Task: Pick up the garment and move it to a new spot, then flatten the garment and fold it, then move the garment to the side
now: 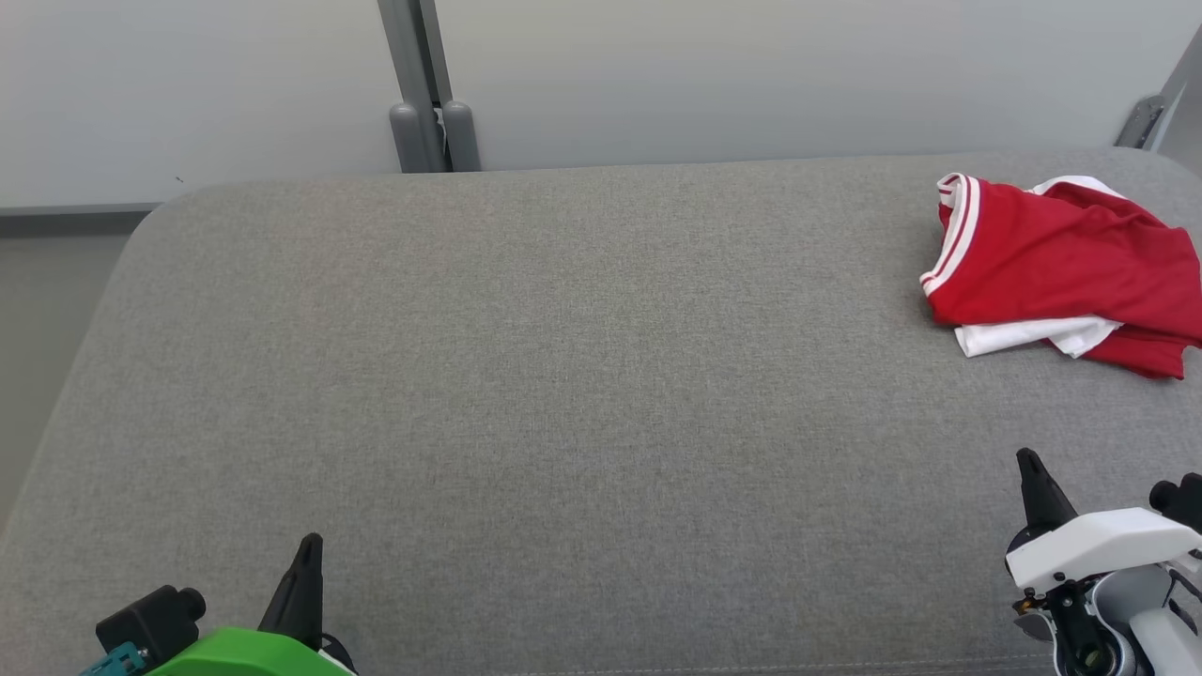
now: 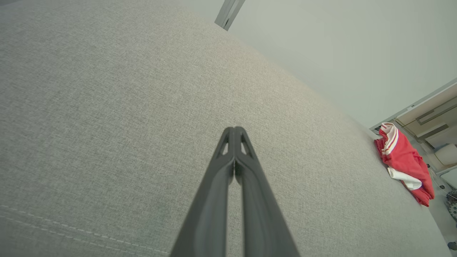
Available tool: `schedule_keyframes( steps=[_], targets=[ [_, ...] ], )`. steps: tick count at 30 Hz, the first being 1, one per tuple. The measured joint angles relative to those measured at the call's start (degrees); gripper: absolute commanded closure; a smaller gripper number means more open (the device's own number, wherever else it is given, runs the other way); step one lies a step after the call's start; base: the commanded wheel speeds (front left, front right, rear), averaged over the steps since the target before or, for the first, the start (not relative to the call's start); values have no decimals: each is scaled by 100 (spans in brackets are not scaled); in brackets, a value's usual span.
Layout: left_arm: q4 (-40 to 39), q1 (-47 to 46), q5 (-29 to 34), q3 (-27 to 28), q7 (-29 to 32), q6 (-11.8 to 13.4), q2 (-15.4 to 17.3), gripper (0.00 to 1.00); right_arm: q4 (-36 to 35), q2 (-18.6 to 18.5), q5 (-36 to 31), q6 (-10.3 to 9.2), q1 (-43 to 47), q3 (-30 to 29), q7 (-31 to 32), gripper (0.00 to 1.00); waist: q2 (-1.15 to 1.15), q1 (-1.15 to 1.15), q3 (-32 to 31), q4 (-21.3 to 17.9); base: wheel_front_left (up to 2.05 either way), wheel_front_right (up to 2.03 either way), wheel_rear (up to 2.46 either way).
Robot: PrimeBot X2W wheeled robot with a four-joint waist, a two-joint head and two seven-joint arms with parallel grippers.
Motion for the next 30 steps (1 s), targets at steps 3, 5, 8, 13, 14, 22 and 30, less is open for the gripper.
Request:
schedule_keyframes(
  steps=[3, 5, 8, 13, 14, 22, 30],
  targets=[
    [27, -30, -252, 45, 55, -20, -20, 100, -8, 51, 166, 44, -8, -70, 45, 100, 0, 0, 3, -7, 0, 0, 0],
    [64, -40, -345, 82, 75, -31, -41, 100, -16, 78, 280, 51, -26, -113, 96, 100, 0, 0, 5, -12, 0, 0, 0],
    [108, -78, -584, 151, 124, -79, -66, 100, -36, 123, 463, 100, -52, -191, 158, 100, 0, 0, 9, -19, 0, 0, 0],
    [164, -161, -909, 240, 186, -148, -90, 100, -58, 205, 759, 152, -103, -300, 248, 100, 0, 0, 14, -32, 0, 0, 0],
    [179, -165, -971, 257, 205, -164, -96, 100, -62, 222, 814, 167, -112, -330, 272, 100, 0, 0, 15, -34, 0, 0, 0],
    [287, -281, -1434, 414, 305, -266, -142, 100, -91, 349, 1259, 272, -118, -515, 400, 100, 0, 0, 24, -53, 0, 0, 0],
    [394, -372, -2019, 579, 409, -327, -168, 100, -125, 475, 1736, 391, -172, -704, 563, 100, 0, 0, 32, -72, 0, 0, 0]
  ],
)
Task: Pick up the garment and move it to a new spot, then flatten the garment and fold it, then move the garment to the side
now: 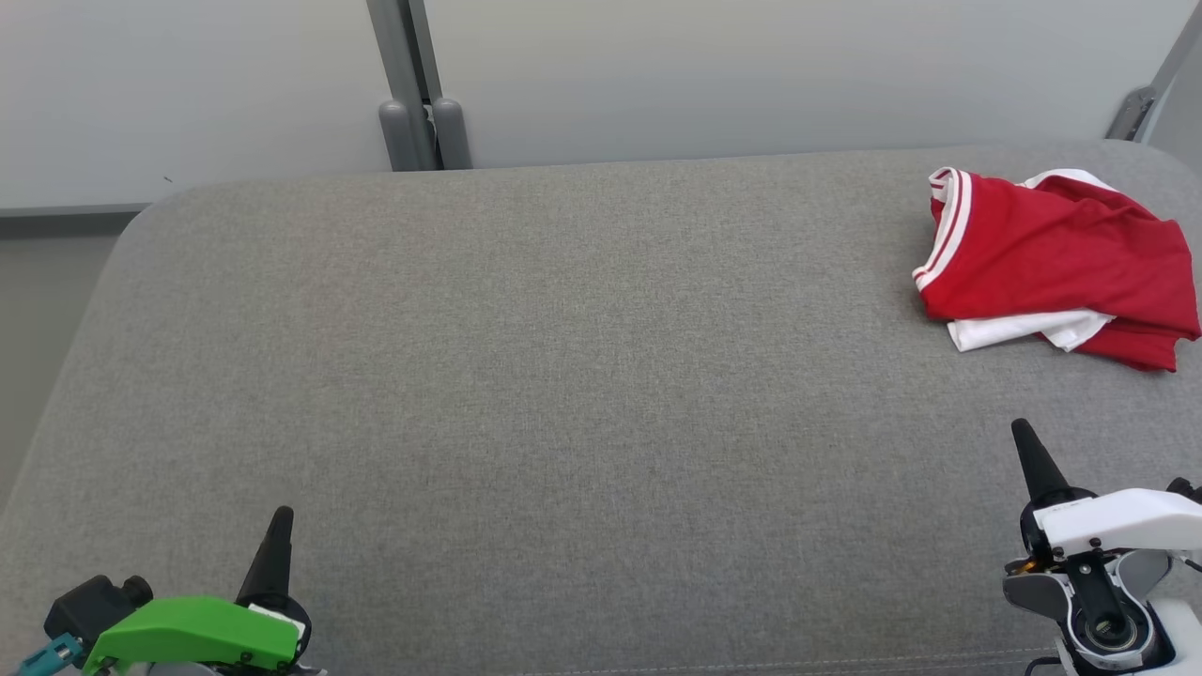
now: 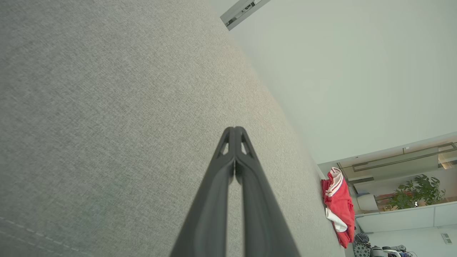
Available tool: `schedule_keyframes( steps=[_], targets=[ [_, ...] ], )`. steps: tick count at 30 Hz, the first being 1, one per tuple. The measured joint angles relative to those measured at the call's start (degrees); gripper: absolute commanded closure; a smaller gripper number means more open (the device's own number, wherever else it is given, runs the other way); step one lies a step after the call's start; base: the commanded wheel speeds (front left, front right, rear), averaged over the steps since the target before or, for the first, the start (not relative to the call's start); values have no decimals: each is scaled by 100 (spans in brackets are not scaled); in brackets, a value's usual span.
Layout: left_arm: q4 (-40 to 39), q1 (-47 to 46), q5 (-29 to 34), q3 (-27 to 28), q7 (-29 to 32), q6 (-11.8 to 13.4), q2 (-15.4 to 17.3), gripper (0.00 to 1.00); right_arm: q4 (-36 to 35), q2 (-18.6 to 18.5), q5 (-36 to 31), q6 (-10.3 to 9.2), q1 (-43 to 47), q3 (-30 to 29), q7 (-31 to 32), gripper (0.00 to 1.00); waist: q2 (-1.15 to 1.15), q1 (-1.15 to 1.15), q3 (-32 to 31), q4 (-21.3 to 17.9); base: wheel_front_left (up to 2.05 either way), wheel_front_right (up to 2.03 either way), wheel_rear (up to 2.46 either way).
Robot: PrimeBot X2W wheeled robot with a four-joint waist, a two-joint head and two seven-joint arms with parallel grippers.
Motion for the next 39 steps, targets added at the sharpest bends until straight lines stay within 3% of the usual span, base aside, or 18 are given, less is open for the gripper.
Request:
schedule_keyframes(
  steps=[39],
  targets=[
    [535, -565, -2482, 748, 472, -519, -281, 100, -166, 613, 2226, 466, -194, -895, 692, 100, 0, 0, 39, -90, 0, 0, 0]
  ],
)
